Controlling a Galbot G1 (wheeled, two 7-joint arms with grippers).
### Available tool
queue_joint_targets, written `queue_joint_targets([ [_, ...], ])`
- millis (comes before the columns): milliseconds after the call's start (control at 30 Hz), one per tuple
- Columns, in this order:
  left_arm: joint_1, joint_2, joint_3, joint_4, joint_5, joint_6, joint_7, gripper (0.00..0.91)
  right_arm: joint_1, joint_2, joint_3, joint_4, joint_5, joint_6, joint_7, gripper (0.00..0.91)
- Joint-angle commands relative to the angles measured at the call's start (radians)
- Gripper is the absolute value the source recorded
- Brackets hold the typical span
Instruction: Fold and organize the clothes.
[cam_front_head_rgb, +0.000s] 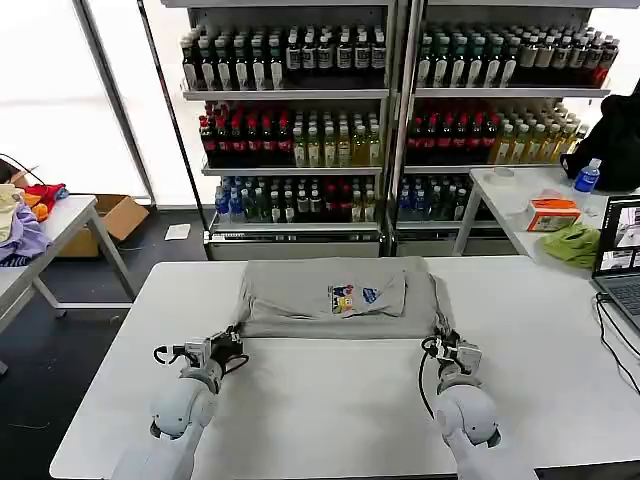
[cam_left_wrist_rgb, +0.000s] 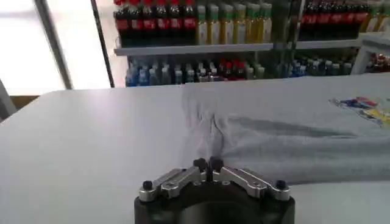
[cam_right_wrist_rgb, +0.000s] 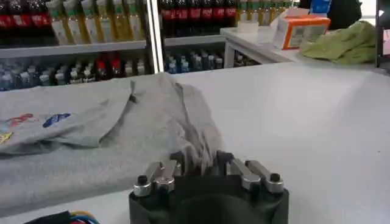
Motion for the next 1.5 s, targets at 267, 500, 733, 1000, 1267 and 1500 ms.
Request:
queue_joint_targets([
  [267, 0.116, -0.007, -0.006, -0.163, 0.001, -0.022, -0.001, 0.010, -0.088, -0.014, 0.018, 0.196, -0.053, 0.009, -0.027, 0.000],
  [500, 0.293, -0.008, -0.044, -0.395, 0.009, -0.027, -0.008, 0.010, -0.184, -0.028, 0.028, 0.365, -0.055, 0.006, -0.011, 0.000],
  [733, 0.510, -0.026, -0.067, -0.607, 0.055, -0.058, -0.009, 0.010, -0.365, -0.022, 0.052, 0.482, -0.087, 0.015, 0.012, 0.000],
  [1000, 0.685, -0.036, -0.079, -0.683, 0.118, -0.099, -0.026, 0.010, -0.565, -0.062, 0.104, 0.530, -0.139, 0.067, 0.044, 0.000],
  [1267, 0.800, -0.051, -0.072, -0.650, 0.141, -0.122, -0.030, 0.010, -0.660, -0.104, 0.088, 0.521, -0.211, 0.090, 0.071, 0.000],
  [1500, 0.801, -0.055, -0.071, -0.606, 0.153, -0.135, -0.030, 0.010, -0.691, -0.098, 0.047, 0.483, -0.241, 0.115, 0.084, 0.000],
])
